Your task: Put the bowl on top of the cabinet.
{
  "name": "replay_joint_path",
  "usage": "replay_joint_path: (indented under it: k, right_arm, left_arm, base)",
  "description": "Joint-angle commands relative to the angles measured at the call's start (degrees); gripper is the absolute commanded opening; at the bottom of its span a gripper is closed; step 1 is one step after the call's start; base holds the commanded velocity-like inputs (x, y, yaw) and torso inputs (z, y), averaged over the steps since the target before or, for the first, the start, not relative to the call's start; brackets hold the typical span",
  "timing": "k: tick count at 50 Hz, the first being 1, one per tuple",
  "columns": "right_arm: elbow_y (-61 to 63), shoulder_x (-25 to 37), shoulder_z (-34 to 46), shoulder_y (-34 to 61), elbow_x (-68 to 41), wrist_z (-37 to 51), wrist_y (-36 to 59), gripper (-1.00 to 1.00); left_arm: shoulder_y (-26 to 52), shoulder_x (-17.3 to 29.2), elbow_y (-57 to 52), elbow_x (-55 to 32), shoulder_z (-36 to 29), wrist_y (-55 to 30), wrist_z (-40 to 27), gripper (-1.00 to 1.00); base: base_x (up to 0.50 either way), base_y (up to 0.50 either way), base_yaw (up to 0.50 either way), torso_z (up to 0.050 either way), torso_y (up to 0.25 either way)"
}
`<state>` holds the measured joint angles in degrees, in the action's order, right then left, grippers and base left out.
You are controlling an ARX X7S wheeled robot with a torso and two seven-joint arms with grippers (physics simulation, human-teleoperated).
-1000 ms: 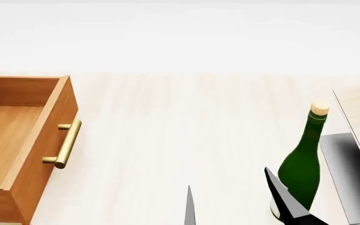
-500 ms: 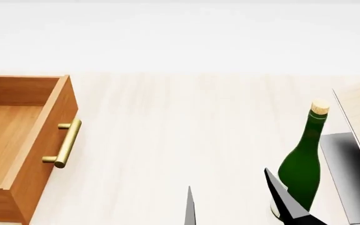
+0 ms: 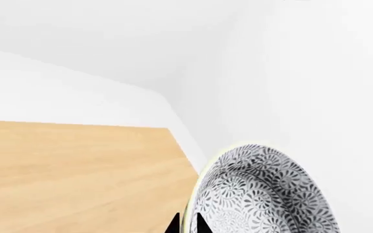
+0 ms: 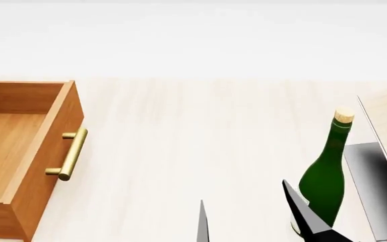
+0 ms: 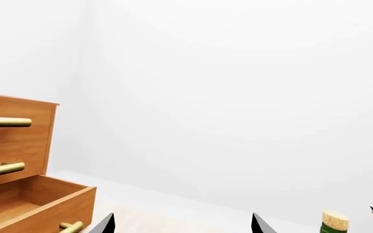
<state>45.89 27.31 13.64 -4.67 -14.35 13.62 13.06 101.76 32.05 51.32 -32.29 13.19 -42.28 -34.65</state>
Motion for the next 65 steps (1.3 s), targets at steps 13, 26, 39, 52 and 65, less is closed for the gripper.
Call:
replay_joint_path:
  k: [13, 26, 39, 52, 65]
  right_arm:
    - [-0.3, 0.2, 0.6, -0.1, 0.0, 0.1, -0.6, 1.0]
    - [-0.6, 0.4, 0.6, -0.4, 0.0, 0.2, -1.0, 1.0]
    - [-0.8, 0.4, 1.1, -0.2, 0.2, 0.3, -1.0, 1.0]
    - [-0.9, 0.6, 1.1, -0.3, 0.0, 0.6, -1.3, 1.0]
    - [-1.1, 0.7, 1.3, -0.3, -0.1, 0.7, -1.4, 1.0]
  left_arm:
    - [0.5, 1.0, 3.4, 2.6, -0.9, 3.1, -2.3, -1.0]
    - [-0.9, 2.3, 4.8, 2.9, 0.6, 4.5, -5.2, -1.0]
    - [-2.7, 2.9, 5.8, 3.0, 1.4, 5.3, -5.8, -1.0]
    - [-1.6, 2.1, 12.0, 5.7, -1.1, 8.5, -4.3, -1.0]
    - [0.3, 1.1, 18.9, 7.8, -2.8, 11.9, -2.3, -1.0]
  base:
    - [0.0, 0.0, 0.0, 0.0, 0.0]
    - [0.0, 0.0, 0.0, 0.0, 0.0]
    - [0.0, 0.0, 0.0, 0.0, 0.001]
    - [0.0, 0.0, 0.0, 0.0, 0.0]
    - [0.0, 0.0, 0.0, 0.0, 0.0]
